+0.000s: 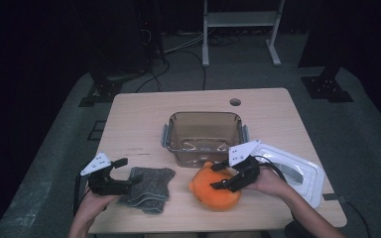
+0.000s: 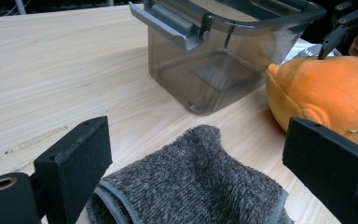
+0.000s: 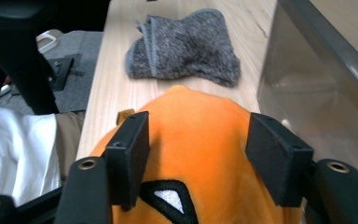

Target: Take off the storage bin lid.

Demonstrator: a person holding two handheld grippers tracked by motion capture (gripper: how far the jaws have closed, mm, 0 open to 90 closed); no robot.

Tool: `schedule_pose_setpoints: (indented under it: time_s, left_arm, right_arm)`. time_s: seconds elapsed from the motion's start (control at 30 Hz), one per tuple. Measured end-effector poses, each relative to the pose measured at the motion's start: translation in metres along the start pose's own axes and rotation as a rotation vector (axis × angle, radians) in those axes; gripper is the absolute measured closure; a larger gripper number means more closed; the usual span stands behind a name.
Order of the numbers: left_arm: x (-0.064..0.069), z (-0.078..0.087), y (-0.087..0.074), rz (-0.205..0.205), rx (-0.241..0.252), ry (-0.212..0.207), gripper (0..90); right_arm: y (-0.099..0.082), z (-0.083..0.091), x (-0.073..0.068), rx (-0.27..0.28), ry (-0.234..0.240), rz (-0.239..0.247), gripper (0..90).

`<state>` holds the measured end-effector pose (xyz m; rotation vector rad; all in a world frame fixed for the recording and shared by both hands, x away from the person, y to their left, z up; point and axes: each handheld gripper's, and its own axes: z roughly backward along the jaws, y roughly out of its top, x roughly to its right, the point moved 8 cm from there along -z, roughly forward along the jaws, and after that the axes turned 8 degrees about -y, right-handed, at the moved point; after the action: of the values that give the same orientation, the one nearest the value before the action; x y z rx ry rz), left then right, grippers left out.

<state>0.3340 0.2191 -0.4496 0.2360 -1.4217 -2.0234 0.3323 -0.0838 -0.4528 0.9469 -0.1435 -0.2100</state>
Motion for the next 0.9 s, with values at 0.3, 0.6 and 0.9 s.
schedule_pose_setpoints:
  time_s: [0.3,0.6,0.9]
  left_arm:
    - [0.0,-0.002,-0.001,0.003,-0.005,-0.003,7.1]
    - [0.001,-0.003,-0.002,0.001,-0.011,-0.004,7.1]
    - [0.001,-0.002,-0.002,0.002,-0.012,-0.002,7.1]
  right_arm:
    - [-0.014,0.003,-0.001,-0.011,-0.027,-0.067,36.8]
    - [-0.021,0.003,-0.004,-0.004,-0.033,-0.116,36.7]
    - [-0.023,0.001,-0.009,-0.023,-0.021,-0.124,35.9]
